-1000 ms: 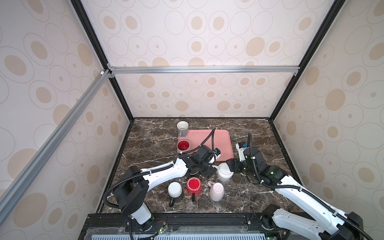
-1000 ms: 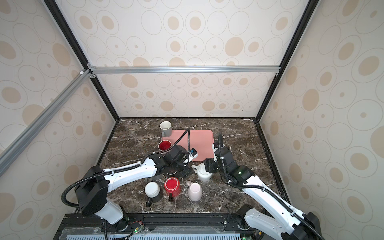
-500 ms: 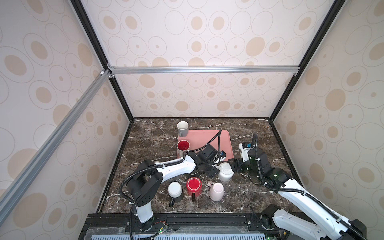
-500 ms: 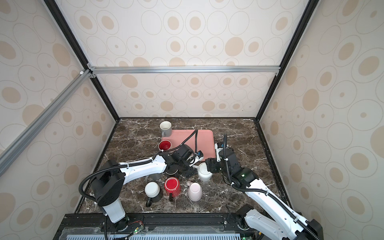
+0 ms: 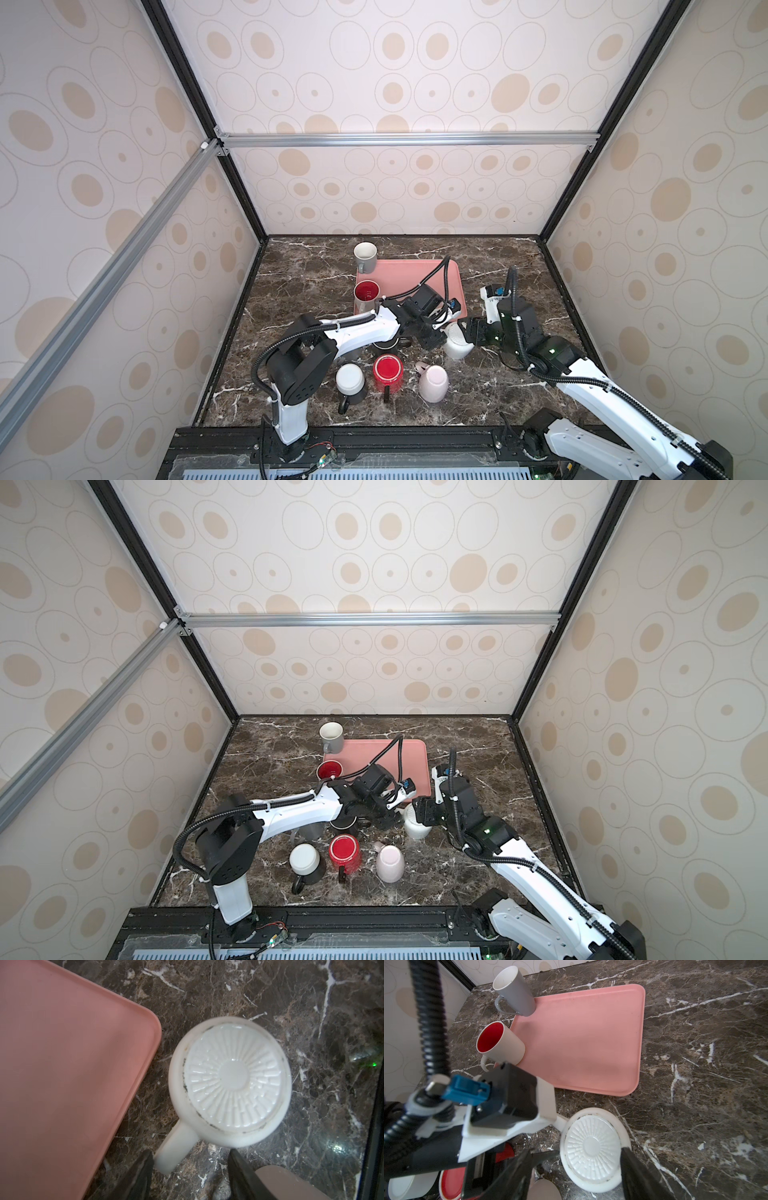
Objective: Turn the mug right side up
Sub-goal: 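Lower the left gripper onto the upside-down white mug's handle and grasp it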
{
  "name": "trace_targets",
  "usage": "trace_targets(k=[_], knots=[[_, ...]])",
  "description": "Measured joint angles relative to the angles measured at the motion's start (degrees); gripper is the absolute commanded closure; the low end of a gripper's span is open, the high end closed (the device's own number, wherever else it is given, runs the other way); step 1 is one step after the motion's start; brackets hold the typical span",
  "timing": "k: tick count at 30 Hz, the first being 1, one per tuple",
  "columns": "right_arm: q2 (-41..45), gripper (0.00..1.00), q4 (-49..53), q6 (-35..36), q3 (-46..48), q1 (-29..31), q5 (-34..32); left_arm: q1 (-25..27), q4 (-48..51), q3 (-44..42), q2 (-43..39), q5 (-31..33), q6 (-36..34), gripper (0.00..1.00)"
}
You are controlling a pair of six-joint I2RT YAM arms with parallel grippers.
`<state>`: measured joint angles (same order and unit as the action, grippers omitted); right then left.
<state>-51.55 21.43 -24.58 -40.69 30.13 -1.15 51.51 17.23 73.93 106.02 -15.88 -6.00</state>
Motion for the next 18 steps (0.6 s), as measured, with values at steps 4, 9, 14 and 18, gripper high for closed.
trace_targets(k=[4, 9, 14, 18], knots=[[0.1, 0.31, 0.0, 0.0, 0.0, -0.1, 0.1, 0.1, 0.5, -0.1, 0.2, -0.9, -0.1, 0.65], [0.1, 0.32, -0.1, -0.1, 0.2, -0.3, 0.5, 0.3, 0.4, -0.1, -0.2, -2.0, 0.3, 0.51], [0.1, 0.32, -0.1, -0.3, 0.2, -0.9, 0.9, 0.4, 0.4, -0.1, -0.2, -1.2, -0.4, 0.46], [0.9, 0.31, 0.0, -0.3, 0.2, -1.7, 1.0, 0.4, -0.3, 0.0, 0.2, -0.7, -0.8, 0.56]])
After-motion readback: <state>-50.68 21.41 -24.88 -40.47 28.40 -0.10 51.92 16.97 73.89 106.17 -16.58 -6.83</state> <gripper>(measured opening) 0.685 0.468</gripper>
